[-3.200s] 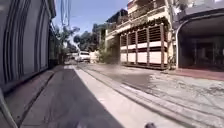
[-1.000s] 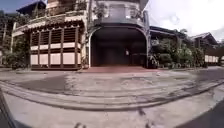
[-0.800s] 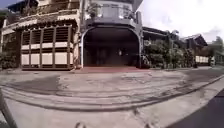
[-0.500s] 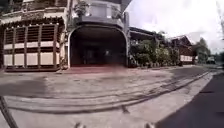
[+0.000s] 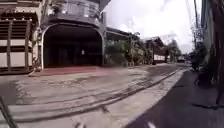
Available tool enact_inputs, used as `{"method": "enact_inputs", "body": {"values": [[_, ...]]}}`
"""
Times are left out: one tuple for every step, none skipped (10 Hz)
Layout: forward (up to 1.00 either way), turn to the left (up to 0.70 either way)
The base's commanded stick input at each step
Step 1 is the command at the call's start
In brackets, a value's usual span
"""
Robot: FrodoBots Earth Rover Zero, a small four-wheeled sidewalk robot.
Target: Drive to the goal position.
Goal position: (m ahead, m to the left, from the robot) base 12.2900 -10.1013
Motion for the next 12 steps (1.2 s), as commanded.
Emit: {"method": "enact_inputs", "body": {"values": [[0.00, -0.85], [0.00, -0.85], [0.00, -0.85], [0.00, -0.85], [0.00, -0.80], [0.00, -0.58], [0.00, -0.23], [0.00, 0.00], [0.00, 0.00], [0.00, 0.00], [0.00, 0.00], [0.00, 0.00]]}}
